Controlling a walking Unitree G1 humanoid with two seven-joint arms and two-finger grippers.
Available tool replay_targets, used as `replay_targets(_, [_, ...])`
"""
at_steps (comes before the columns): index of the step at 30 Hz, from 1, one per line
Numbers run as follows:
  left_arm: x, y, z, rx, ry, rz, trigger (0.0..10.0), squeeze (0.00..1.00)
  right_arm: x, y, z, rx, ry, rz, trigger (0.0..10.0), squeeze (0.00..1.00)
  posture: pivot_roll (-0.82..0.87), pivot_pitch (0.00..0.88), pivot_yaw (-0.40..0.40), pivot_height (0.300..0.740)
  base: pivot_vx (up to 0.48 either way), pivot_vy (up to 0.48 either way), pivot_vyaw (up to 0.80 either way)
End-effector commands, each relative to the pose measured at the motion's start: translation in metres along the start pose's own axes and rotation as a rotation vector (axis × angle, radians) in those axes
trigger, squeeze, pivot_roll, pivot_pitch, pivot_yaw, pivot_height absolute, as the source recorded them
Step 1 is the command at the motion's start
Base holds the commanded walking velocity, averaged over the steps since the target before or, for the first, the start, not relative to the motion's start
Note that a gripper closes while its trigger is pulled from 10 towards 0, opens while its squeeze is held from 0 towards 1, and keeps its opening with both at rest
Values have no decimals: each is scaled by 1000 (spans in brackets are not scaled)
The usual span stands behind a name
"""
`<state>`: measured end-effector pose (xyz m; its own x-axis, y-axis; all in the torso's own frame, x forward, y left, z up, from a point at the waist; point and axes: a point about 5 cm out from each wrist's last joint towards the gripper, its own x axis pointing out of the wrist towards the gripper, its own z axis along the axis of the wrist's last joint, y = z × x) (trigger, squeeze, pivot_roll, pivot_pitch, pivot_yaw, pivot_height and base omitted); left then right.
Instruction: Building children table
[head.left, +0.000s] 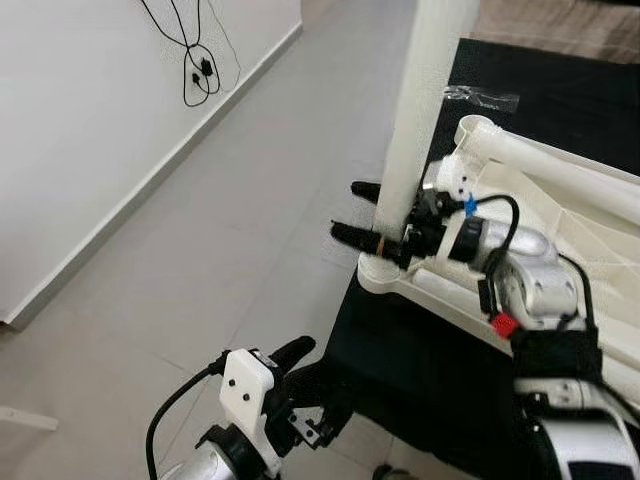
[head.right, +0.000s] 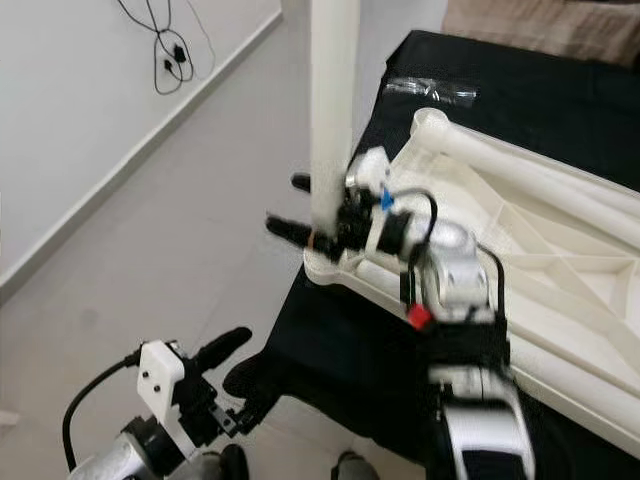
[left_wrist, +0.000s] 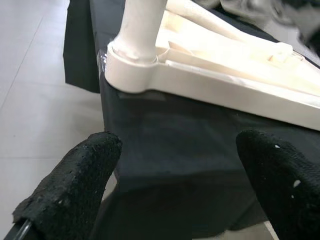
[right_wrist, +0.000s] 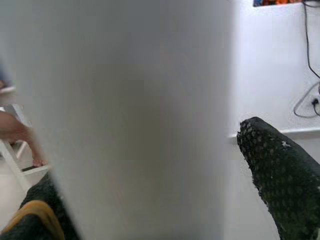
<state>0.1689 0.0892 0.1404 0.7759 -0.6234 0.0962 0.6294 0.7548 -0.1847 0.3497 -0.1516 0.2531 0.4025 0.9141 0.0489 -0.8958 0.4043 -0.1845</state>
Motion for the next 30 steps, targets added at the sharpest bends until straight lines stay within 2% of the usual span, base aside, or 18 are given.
replay_targets(1, [-5, -3, 0, 3, 22, -2, 10000, 0, 9, 1, 0, 20, -7, 120, 10000, 0, 155, 299, 20, 740, 0, 0, 0])
replay_targets(6, [-7, -5, 1, 0, 25, 0, 10000, 0, 10, -2, 2, 27, 21, 179, 10000, 0, 161, 306, 20, 740, 0, 0, 0])
replay_targets(7, [-7, -6, 1, -1, 27, 0, 10000, 0, 10, -6, 3, 23, 21, 190, 9490, 0, 161, 310, 21, 740, 0, 0, 0])
replay_targets(8, [-7, -6, 1, -1, 27, 0, 10000, 0, 10, -6, 3, 23, 21, 190, 9490, 0, 161, 310, 21, 740, 0, 0, 0])
replay_targets(9, [-8, -6, 2, -2, 28, 1, 10000, 0, 10, -8, 4, 16, 16, 189, 0, 0, 160, 315, 21, 740, 0, 0, 0])
replay_targets(16, [-7, -7, 2, -9, 32, -2, 10000, 0, -1, -15, 6, -11, -3, 202, 0, 0, 138, 315, 24, 740, 0, 0, 0])
replay_targets(21, [-6, -7, 1, -12, 32, -6, 10000, 0, -12, -9, 6, -36, -21, 184, 0, 0, 118, 306, 24, 740, 0, 0, 0])
replay_targets(22, [-5, -6, 1, -13, 32, -6, 10000, 0, -17, -5, 5, -49, -9, 145, 0, 0, 107, 299, 19, 740, 0, 0, 0])
replay_targets(24, [-5, -6, 0, -14, 33, -5, 10000, 0, -29, 0, -3, -63, 27, -53, 0, 0, 98, 295, 7, 740, 0, 0, 0])
replay_targets(25, [-5, -5, -1, -14, 33, -4, 10000, 0, -33, 2, -12, -19, 45, -227, 0, 0, 90, 288, -10, 740, 0, 0, 0])
replay_targets(26, [-5, -5, -1, -14, 33, -4, 10000, 0, -33, 2, -12, -19, 45, -227, 0, 0, 90, 288, -10, 740, 0, 0, 0])
replay_targets(27, [-6, -5, -2, -13, 34, -3, 10000, 0, -37, 4, -21, 25, 60, -387, 0, 0, 85, 286, -13, 740, 0, 0, 0])
replay_targets(28, [-6, -5, -2, -13, 34, -3, 10000, 0, -37, 4, -21, 25, 60, -387, 0, 0, 85, 286, -13, 740, 0, 0, 0])
replay_targets(29, [-6, -3, -2, -14, 33, -1, 10000, 0, -48, 26, -47, 32, 179, -741, 0, 0, 46, 280, -4, 740, 0, 0, 0])
replay_targets(30, [-6, -3, -2, -14, 33, -1, 10000, 0, -48, 26, -47, 32, 179, -741, 0, 0, 46, 280, -4, 740, 0, 0, 0])
